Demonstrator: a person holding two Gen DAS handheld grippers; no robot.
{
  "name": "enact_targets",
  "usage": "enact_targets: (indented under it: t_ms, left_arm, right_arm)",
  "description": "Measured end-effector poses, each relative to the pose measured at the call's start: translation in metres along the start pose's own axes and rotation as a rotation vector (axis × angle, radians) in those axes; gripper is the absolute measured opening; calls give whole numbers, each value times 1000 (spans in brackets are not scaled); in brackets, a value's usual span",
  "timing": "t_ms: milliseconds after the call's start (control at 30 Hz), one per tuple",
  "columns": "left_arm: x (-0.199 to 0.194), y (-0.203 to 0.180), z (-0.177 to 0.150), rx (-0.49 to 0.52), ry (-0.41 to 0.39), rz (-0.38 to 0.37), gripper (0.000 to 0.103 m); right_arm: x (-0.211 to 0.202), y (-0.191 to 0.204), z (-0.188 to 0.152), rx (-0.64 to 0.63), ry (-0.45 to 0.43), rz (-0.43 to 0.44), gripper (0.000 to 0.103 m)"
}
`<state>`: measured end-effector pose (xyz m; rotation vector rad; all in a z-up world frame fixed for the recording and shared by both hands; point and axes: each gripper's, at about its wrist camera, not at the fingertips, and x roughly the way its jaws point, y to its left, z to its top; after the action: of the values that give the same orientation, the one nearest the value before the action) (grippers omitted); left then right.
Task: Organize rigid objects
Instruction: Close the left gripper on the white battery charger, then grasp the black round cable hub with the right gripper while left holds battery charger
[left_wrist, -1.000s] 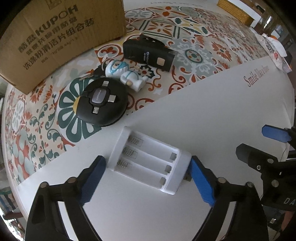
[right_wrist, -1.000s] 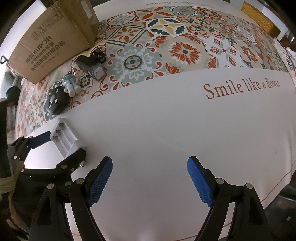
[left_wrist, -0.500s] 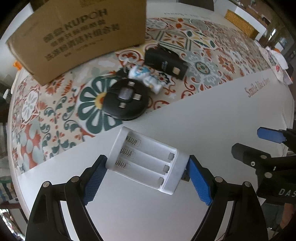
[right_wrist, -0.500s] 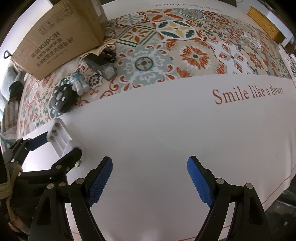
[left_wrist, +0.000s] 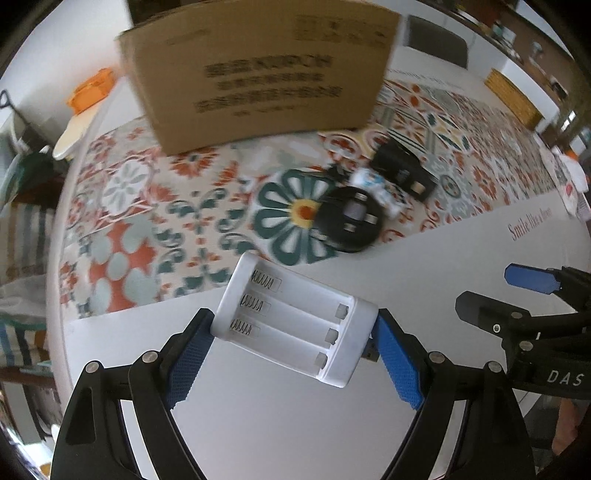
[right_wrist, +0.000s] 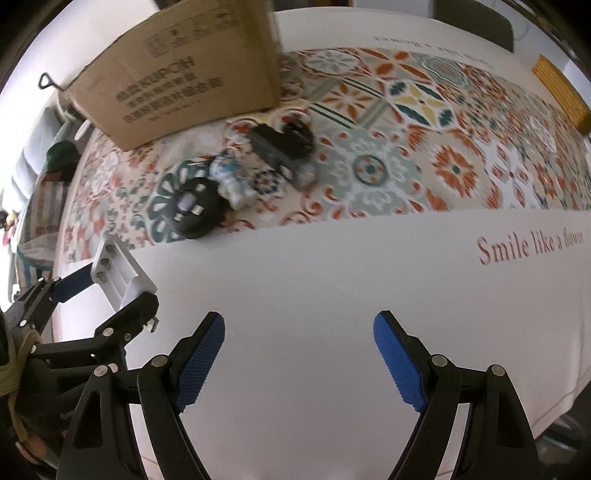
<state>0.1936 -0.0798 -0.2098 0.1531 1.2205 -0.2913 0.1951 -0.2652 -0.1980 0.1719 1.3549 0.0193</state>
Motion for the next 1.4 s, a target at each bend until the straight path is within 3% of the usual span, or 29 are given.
enact_targets:
  t_ms: [367, 733, 1167, 1400]
  left_arm:
    - [-16, 43, -5, -77, -46, 72, 86]
    - [-17, 57, 5, -118, -81, 74, 86]
    - [-2, 72, 13, -159, -75, 89, 86]
    - [3, 75, 16, -165, -70, 91, 86]
  right_arm:
    - [10, 40, 16, -103, -12, 85, 83]
    - [26, 61, 37, -165, -16, 168, 76]
    - [54, 74, 57, -193, 14, 167, 73]
    - [62, 81, 66, -215, -10, 126, 72]
